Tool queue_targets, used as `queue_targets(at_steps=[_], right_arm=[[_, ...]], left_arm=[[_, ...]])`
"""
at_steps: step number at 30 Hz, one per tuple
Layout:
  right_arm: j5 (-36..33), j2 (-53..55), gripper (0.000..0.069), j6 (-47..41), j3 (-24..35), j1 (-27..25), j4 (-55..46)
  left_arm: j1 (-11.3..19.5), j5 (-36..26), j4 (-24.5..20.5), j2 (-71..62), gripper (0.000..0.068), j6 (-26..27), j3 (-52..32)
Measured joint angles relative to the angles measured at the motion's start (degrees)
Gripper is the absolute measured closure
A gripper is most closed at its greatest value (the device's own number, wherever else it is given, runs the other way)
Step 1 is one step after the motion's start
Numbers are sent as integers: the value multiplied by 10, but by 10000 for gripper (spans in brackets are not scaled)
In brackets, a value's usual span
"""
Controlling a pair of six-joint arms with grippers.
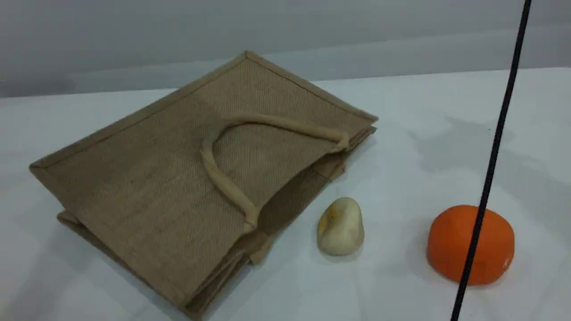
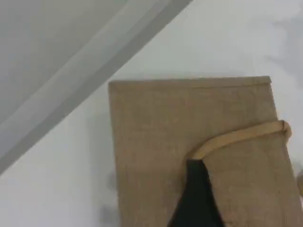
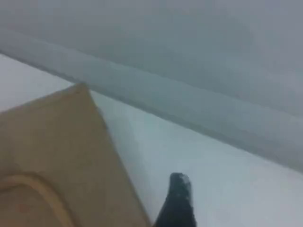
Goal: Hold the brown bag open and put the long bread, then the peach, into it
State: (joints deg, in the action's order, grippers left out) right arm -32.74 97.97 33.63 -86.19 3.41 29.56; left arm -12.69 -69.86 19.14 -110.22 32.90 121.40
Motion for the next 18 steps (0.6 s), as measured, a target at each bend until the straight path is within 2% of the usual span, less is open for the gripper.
queue_targets(at_steps=[5, 8, 11, 14, 18], right_arm=[[-78, -58, 143, -78, -2, 0, -4], [-143, -97, 143, -140, -15, 0, -22], [-218, -135, 143, -198, -28, 0, -48], [-273, -178, 143, -220, -29, 0, -79], [-300, -238, 143, -199, -29, 0, -104]], left_arm=[[0, -2, -49, 34, 190, -85, 0], [0, -2, -84, 69, 190, -141, 0], [0, -2, -98, 107, 190, -182, -2], [0, -2, -100, 156, 190, -208, -19], [0, -2, -100, 233, 190, -213, -76]])
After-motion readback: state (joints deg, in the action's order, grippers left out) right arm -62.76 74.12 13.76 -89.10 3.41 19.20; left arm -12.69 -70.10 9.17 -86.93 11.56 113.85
